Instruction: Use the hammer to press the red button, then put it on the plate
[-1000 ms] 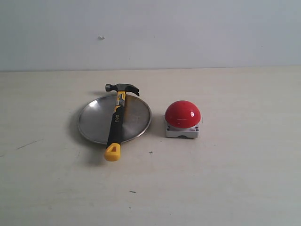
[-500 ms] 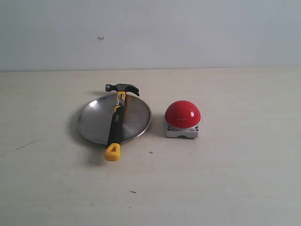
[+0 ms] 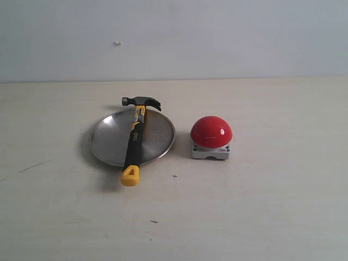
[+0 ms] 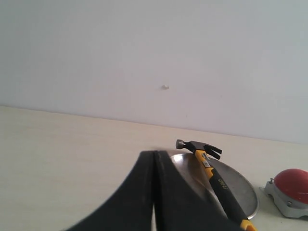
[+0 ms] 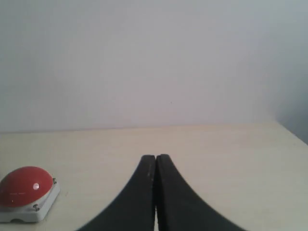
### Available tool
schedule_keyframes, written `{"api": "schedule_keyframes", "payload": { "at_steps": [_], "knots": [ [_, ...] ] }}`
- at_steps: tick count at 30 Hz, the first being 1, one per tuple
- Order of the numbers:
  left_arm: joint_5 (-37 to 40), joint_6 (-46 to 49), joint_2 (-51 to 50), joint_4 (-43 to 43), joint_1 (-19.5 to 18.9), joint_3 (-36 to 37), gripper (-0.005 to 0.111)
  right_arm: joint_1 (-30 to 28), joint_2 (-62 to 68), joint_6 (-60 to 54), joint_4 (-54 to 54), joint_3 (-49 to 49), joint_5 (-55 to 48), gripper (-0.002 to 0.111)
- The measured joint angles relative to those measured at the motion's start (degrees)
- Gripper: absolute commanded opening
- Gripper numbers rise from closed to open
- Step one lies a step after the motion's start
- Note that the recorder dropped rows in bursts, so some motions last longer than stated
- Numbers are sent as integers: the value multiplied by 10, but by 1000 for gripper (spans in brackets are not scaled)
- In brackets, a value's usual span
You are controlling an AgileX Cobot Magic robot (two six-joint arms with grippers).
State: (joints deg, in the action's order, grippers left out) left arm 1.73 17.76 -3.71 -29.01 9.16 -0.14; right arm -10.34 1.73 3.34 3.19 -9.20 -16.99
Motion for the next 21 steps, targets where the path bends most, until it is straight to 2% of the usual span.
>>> {"api": "schedule_keyframes", "payload": {
  "at_steps": [7, 21],
  "knots": [
    [0, 0, 0, 0, 0, 0, 0, -2, 0, 0, -32, 87, 8, 0],
    [0, 0, 0, 0, 0, 0, 0, -2, 0, 0, -35, 89, -2, 0]
  ]
}}
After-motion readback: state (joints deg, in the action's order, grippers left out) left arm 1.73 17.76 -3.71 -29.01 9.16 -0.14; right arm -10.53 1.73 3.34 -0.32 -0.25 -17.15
